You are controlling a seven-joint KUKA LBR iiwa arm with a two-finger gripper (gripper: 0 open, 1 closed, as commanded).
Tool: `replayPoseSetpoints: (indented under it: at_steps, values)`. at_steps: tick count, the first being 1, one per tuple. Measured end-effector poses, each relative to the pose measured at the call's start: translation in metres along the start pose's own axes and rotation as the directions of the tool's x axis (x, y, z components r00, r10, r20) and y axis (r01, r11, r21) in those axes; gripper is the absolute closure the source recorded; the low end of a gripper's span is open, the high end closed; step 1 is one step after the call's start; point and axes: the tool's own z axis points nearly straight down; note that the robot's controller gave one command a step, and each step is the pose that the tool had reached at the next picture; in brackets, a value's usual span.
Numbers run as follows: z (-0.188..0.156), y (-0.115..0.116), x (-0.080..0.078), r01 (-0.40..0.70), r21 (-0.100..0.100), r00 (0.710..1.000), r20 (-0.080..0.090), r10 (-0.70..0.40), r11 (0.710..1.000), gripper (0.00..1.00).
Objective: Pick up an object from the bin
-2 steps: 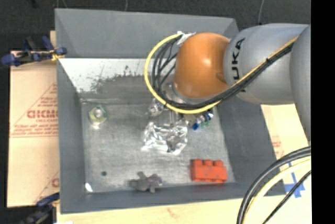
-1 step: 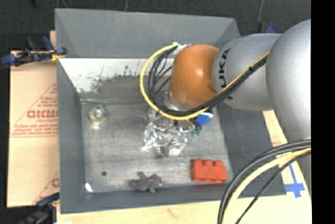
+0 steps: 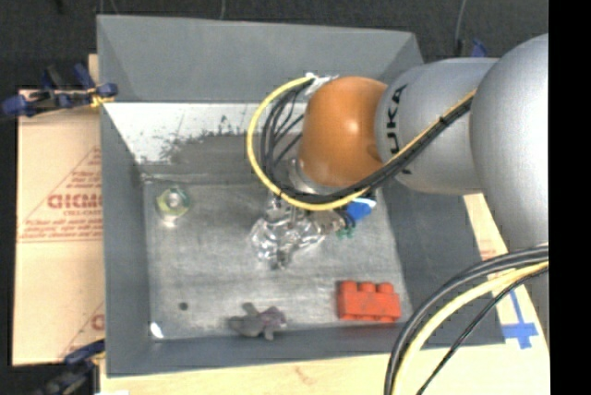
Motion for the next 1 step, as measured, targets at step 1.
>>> replayPoseSetpoints:
  at_steps: [1]
  values:
    - [-0.1843,-0.0073,0.0118,0.049,0.004,0.999,0.004,-0.049,0.999,1.0]
